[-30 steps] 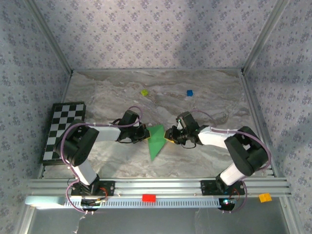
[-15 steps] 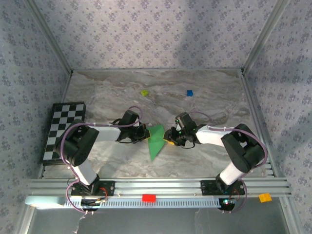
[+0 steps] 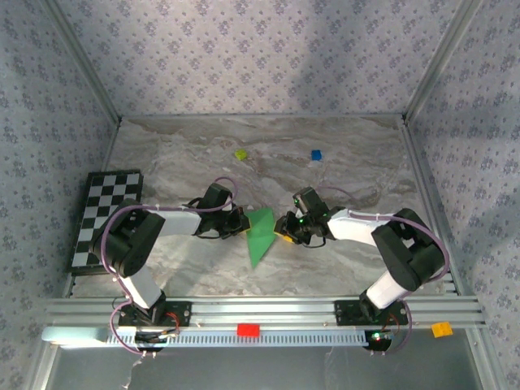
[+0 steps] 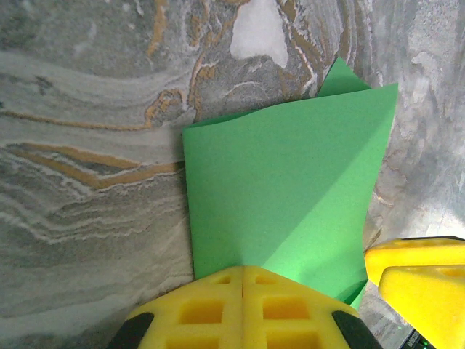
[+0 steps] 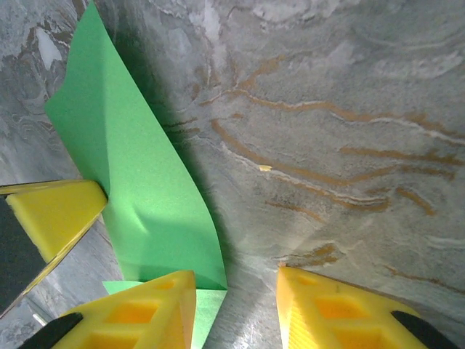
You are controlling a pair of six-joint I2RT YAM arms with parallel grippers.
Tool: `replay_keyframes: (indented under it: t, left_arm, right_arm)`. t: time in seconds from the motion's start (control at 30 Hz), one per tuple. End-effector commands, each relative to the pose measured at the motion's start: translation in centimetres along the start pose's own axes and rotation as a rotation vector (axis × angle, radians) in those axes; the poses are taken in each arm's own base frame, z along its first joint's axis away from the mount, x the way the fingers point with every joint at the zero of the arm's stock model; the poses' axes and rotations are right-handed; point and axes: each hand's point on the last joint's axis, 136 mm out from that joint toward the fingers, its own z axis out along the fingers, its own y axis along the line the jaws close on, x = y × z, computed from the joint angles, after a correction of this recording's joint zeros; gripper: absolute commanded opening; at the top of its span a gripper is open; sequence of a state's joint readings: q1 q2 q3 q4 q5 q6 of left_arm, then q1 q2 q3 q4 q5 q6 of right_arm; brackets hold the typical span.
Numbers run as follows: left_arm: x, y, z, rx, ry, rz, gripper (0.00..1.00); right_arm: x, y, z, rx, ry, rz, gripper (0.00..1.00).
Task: Fold a paper plane with a square sheet of paper (pick it up from the middle)
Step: Fold the wing for the fifth time at the center of the table.
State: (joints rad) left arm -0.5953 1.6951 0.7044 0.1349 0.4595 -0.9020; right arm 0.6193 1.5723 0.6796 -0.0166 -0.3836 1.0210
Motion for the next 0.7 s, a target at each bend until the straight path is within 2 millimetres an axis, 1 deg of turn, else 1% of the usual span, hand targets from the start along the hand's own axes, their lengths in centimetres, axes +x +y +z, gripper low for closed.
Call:
replay_keyframes:
  t: [0.0, 0.17, 0.33, 0.6, 0.67]
  left_arm:
    - [0.7, 1.3, 0.0, -0.052, 0.033, -0.016, 0.01]
    - [0.7, 1.4, 0.1, -0.052, 0.028, -0.017, 0.01]
    - [0.5, 1.3, 0.0, -0.046, 0.020, -0.014, 0.01]
    - [0.4, 1.1, 0.0, -0.037, 0.017, -0.010, 0.01]
    - [0.3, 1.1, -0.1, -0.037, 0.016, -0.009, 0.01]
  right_arm:
    - [0.4, 0.7, 0.3, -0.030, 0.023, 0.007, 0.34]
    - [0.5, 1.2, 0.3, -0.061, 0.035, 0.006, 0.32]
    - [0.4, 1.1, 0.4, -0.083, 0.037, 0.022, 0.32]
    - [-0.1, 2.2, 0.1, -0.135, 0.041, 0.021, 0.33]
    - [-0.2, 2.2, 0.1, -0.132, 0.032, 0.023, 0.33]
